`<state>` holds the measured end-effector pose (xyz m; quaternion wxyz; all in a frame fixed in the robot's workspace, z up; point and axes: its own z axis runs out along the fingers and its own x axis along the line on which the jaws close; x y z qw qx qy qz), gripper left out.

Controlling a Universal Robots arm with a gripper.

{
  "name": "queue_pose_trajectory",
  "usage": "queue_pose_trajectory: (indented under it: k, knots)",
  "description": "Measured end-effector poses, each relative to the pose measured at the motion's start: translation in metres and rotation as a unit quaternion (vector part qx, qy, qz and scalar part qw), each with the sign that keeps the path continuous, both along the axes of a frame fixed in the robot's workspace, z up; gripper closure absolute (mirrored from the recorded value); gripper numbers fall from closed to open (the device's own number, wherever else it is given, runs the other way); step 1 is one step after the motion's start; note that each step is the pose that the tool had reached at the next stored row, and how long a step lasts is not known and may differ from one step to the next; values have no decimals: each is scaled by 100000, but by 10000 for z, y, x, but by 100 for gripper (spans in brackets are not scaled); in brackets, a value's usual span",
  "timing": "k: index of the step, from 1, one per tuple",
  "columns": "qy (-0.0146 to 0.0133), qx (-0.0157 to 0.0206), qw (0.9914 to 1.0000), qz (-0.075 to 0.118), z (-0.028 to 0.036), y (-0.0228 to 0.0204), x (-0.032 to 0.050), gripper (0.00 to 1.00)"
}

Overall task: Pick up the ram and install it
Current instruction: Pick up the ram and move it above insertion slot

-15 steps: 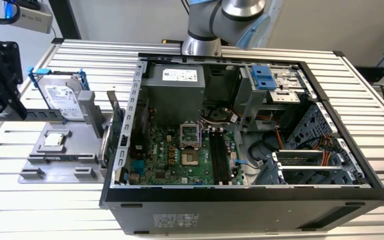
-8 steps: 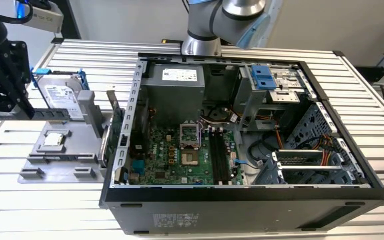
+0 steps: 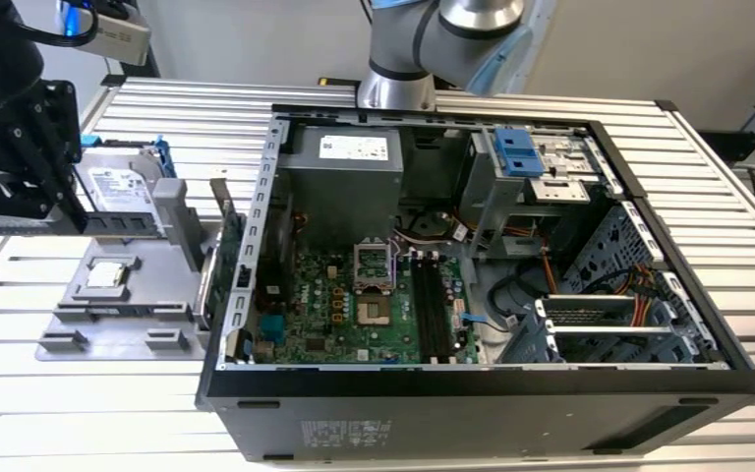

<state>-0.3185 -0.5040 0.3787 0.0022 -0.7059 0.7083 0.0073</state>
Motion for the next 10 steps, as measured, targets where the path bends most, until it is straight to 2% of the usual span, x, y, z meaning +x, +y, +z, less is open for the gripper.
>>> queue_pose_trajectory:
  k: [10]
  knots:
    - [66,-5,99999,433,0,12,156,100]
